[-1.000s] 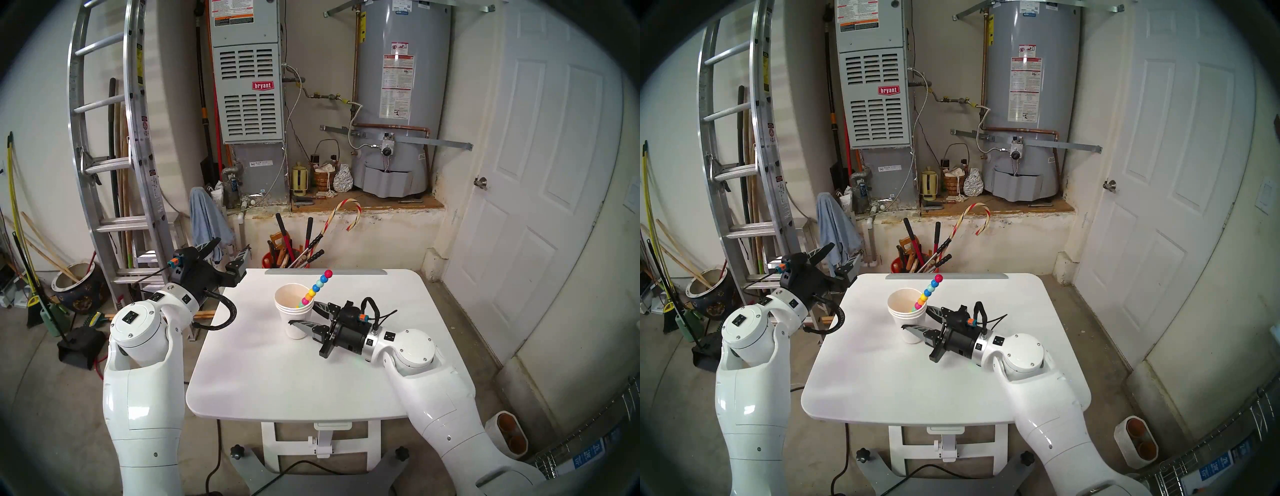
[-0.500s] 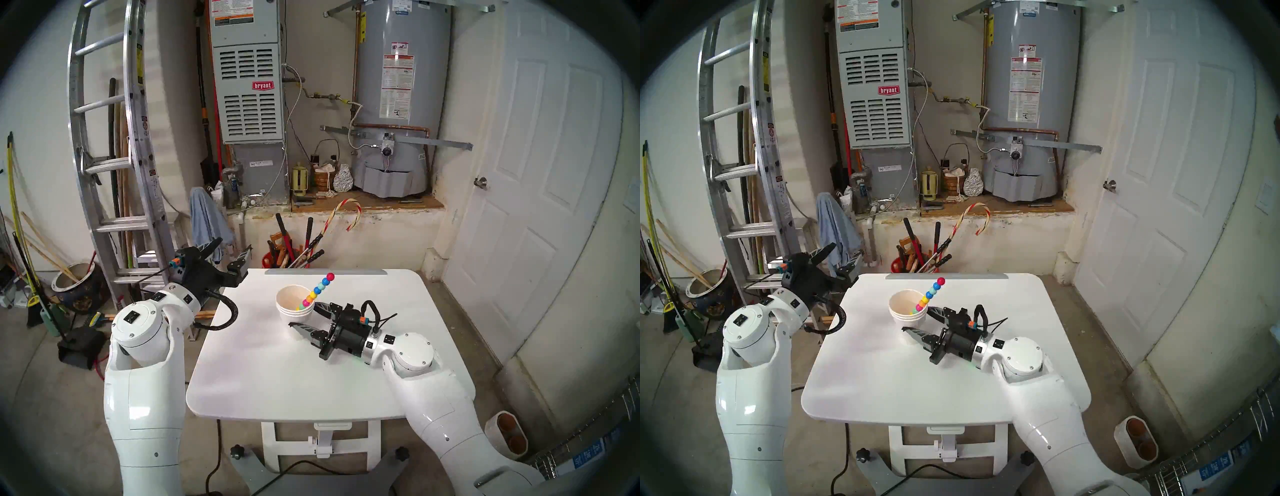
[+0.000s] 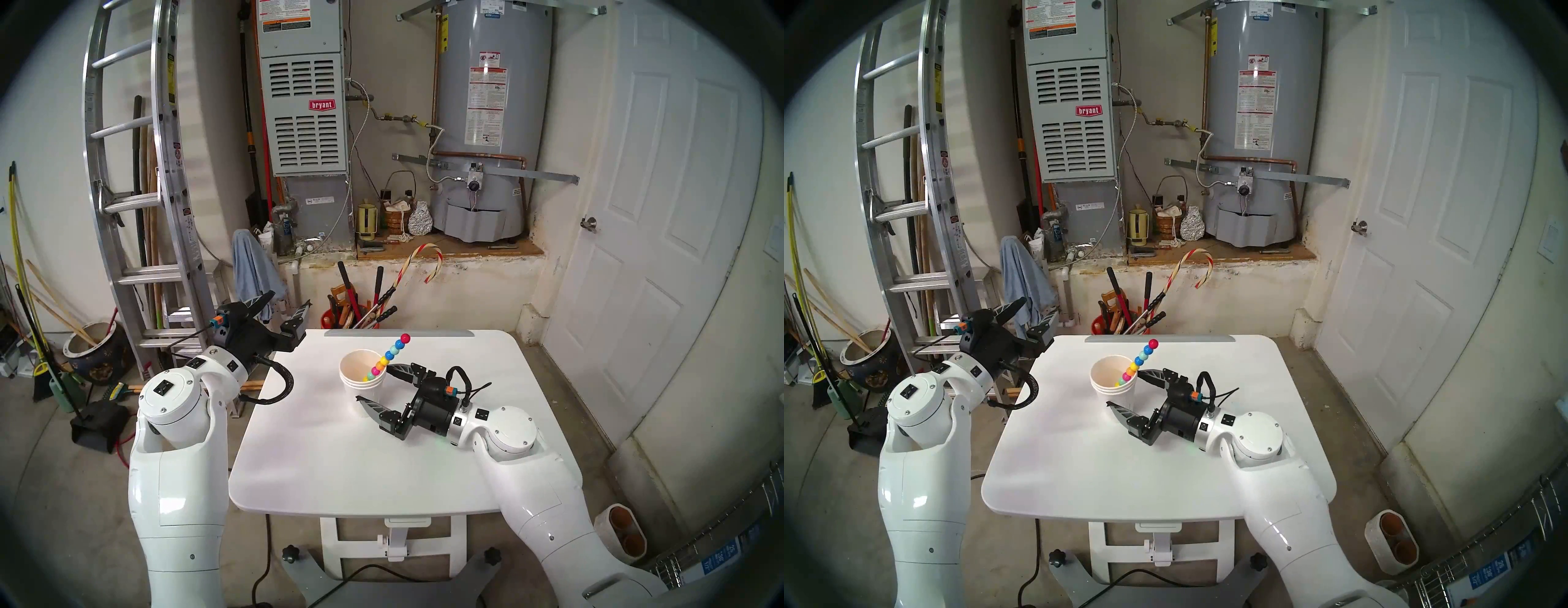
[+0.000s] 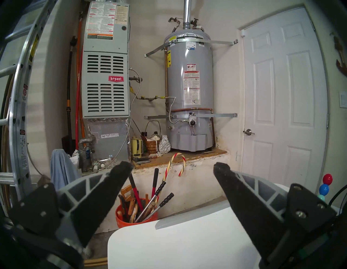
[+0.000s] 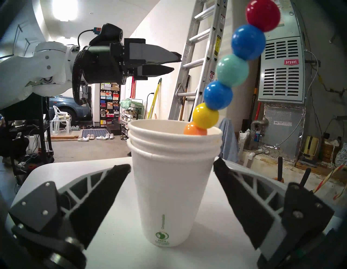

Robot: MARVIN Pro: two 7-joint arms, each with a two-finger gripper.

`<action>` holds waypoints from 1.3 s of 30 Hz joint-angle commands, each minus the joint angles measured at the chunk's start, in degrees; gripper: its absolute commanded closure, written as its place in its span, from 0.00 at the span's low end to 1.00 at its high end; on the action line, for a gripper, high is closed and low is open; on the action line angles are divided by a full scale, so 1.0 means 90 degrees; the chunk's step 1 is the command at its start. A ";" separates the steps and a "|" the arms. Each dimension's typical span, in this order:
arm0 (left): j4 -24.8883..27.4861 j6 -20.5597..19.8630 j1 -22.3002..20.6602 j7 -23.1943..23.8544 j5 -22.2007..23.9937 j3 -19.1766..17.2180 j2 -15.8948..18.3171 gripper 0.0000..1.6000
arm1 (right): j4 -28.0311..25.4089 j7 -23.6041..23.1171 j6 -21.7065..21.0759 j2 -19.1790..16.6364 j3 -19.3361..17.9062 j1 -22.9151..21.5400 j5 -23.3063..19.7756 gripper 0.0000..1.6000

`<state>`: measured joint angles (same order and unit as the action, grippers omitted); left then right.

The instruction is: Switch the marker to another color

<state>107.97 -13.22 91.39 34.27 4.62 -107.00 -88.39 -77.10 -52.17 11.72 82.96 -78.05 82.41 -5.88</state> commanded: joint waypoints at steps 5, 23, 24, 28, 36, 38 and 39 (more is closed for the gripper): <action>0.0047 0.0063 -0.0097 0.0004 0.0050 -0.0071 0.0029 0.00 | -0.0963 -0.0218 -0.0332 -0.0286 -0.0387 0.0435 -0.0346 0.00; -0.0161 0.0153 -0.0067 0.0195 0.0197 -0.0281 0.0072 0.00 | -0.2146 -0.0319 -0.0572 -0.0265 -0.0946 0.0808 -0.0652 0.00; -0.0161 0.0153 -0.0067 0.0195 0.0197 -0.0281 0.0072 0.00 | -0.2146 -0.0319 -0.0572 -0.0265 -0.0946 0.0808 -0.0652 0.00; -0.0217 0.0174 -0.0053 0.0248 0.0230 -0.0359 0.0085 0.00 | -0.2060 -0.0245 -0.0603 -0.0152 -0.0847 0.0692 -0.0578 0.00; -0.0247 0.0197 -0.0045 0.0294 0.0234 -0.0439 0.0071 0.00 | -0.1790 -0.0214 -0.0559 -0.0025 -0.0726 0.0520 -0.0648 0.00; -0.0245 0.0199 -0.0045 0.0300 0.0229 -0.0446 0.0064 0.00 | -0.1777 -0.0213 -0.0573 -0.0026 -0.0703 0.0498 -0.0635 0.00; -0.0246 0.0201 -0.0047 0.0304 0.0228 -0.0449 0.0062 0.00 | -0.1765 -0.0224 -0.0580 -0.0032 -0.0691 0.0484 -0.0637 0.00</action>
<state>105.02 -11.96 91.27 37.09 6.44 -110.89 -87.73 -93.04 -53.95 6.16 81.19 -84.86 88.95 -10.58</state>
